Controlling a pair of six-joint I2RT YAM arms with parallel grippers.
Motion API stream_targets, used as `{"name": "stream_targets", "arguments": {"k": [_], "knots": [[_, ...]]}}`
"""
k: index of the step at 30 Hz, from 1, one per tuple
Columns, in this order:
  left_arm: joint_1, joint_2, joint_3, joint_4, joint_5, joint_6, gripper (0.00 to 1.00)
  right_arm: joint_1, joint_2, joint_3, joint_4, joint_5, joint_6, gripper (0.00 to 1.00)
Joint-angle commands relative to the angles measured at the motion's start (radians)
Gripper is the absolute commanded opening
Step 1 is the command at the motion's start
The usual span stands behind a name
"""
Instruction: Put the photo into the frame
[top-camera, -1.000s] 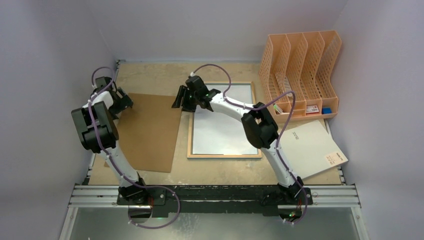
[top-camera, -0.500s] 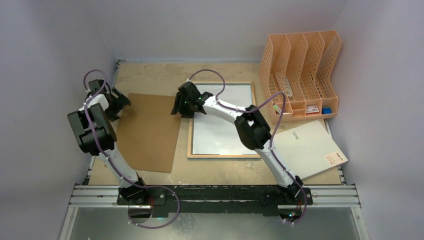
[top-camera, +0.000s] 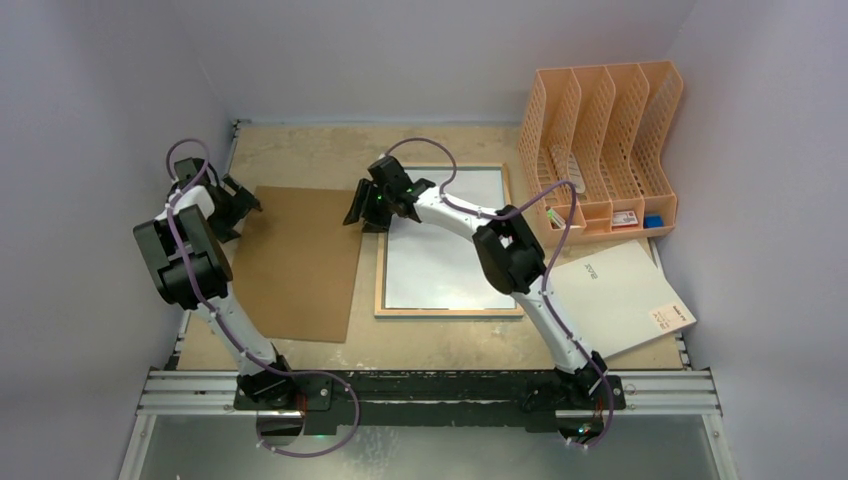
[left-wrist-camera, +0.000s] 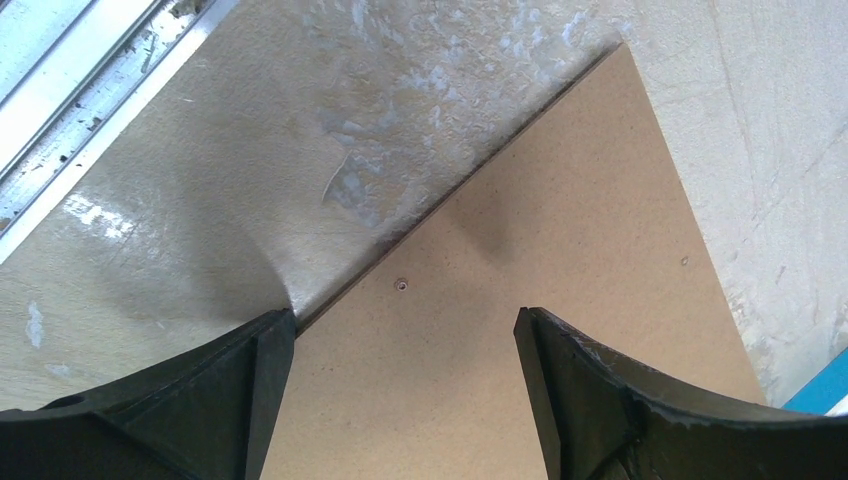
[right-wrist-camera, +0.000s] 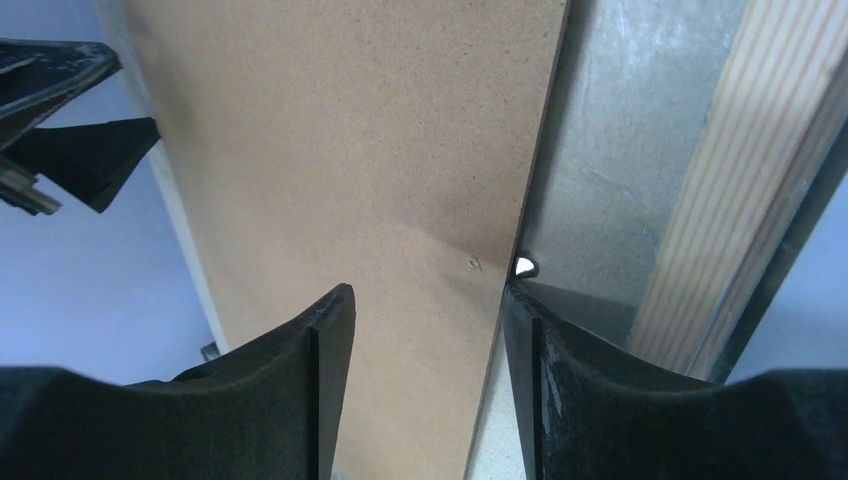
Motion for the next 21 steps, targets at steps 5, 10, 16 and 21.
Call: {"name": "stream_targets", "arguments": {"k": [5,10,16,21], "knots": [[-0.015,0.023,-0.027,-0.112,0.144,-0.028,0.85,0.015,-0.119,-0.032,0.318,-0.233,0.075,0.54],[-0.016,0.016,-0.034,-0.102,0.208,-0.031,0.84,0.008,-0.186,-0.094,0.343,-0.202,0.052,0.52],[-0.017,0.009,-0.079,-0.081,0.265,-0.029,0.84,-0.016,-0.25,-0.177,0.371,-0.17,0.035,0.5],[-0.039,-0.02,-0.152,-0.037,0.319,-0.045,0.83,-0.039,-0.297,-0.277,0.378,-0.144,0.036,0.48]]}}
